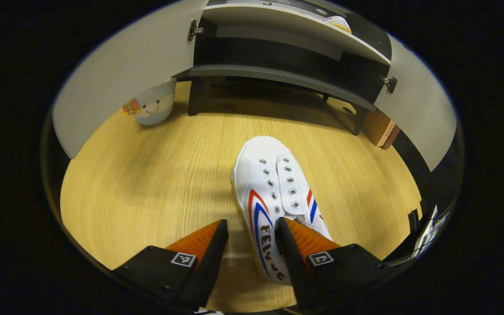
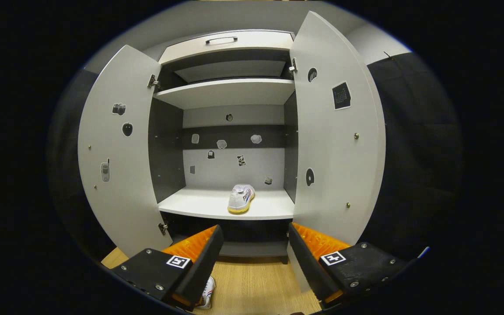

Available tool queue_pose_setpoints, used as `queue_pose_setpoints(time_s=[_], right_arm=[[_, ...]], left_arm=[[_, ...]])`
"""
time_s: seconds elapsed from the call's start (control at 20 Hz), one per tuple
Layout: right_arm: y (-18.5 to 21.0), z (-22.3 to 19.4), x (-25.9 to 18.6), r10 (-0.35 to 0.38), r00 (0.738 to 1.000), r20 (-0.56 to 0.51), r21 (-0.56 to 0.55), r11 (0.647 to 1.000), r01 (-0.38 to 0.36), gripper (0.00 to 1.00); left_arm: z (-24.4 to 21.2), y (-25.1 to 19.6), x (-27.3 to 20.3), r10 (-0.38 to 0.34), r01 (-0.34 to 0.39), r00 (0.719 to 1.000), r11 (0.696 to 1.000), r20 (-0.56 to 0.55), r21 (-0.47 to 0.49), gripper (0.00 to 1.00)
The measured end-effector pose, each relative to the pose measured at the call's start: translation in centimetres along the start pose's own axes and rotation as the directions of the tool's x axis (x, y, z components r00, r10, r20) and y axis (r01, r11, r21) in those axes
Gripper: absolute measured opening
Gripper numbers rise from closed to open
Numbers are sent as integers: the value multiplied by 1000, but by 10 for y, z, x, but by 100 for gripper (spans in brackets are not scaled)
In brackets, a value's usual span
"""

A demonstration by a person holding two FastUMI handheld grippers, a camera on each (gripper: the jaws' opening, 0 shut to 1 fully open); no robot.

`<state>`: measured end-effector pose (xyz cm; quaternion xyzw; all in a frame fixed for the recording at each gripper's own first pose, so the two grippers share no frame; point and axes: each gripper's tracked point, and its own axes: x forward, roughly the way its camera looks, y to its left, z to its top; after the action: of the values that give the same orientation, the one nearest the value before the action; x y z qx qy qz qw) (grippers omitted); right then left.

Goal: Grab one shoe with the right hand and put it into the shoe cabinet, grab the other shoe with the left hand and put it into the shoe cabinet; then close the right door with the right hand and the left door with the left hand.

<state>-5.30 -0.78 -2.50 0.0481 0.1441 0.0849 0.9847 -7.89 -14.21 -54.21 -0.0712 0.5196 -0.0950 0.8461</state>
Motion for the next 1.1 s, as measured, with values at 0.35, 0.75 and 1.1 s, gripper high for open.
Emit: queue_pose_setpoints(time_s=[0.35, 0.75, 1.1], right_arm=[[1, -7, 0, 0, 1000, -14, 12, 1000, 1, 93], [10, -2, -6, 29, 1000, -6, 32, 999, -29, 93], [11, 12, -12, 30, 999, 43, 52, 998, -32, 92]], left_arm=[[4, 8, 2, 75, -75, 997, 997, -26, -18, 16], [40, 14, -36, 11, -11, 1000, 998, -1, -68, 7], [103, 20, -82, -53, 59, 989, 997, 137, -40, 7]])
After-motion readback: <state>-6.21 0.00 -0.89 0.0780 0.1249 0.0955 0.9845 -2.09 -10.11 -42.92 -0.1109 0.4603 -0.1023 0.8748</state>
